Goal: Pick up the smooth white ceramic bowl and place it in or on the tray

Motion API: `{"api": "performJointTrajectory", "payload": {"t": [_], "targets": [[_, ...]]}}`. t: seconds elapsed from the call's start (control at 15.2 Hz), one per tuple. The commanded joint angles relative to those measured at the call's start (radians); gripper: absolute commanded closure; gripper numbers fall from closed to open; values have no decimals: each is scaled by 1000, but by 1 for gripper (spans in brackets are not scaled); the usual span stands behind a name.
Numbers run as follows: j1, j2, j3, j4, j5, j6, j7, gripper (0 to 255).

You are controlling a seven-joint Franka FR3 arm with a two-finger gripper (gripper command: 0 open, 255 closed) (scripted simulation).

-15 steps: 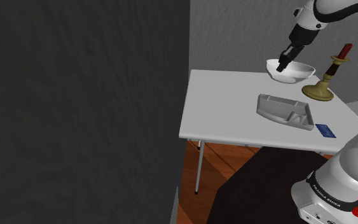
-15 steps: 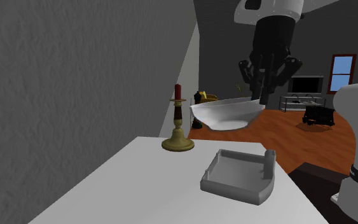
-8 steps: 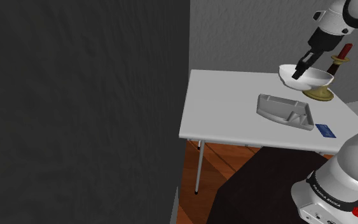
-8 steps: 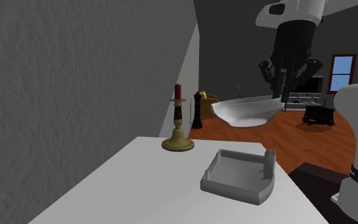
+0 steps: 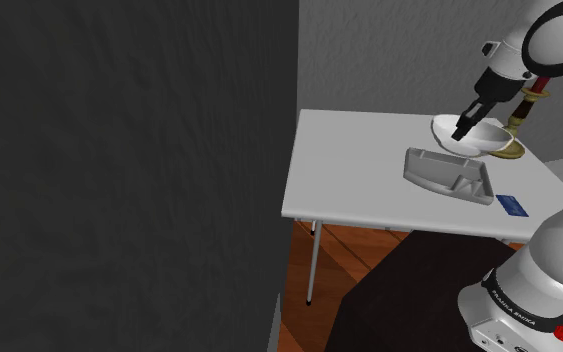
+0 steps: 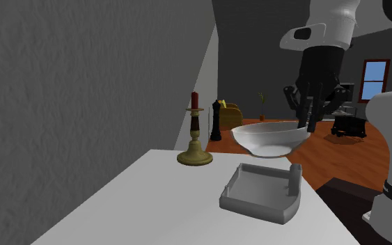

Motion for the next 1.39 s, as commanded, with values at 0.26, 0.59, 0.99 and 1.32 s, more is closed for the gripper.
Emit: {"api": "performJointTrajectory", "payload": {"t": [0.26,0.59,0.99,1.32], "targets": [[-10,17,-20,-69,-19,86,-2,255],[-18,42,-37,-124,-37,166,-2,255],[-19,44,-38,-127,-38,171,-2,255],[-19,44,-38,-127,-38,171,-2,0]]}}
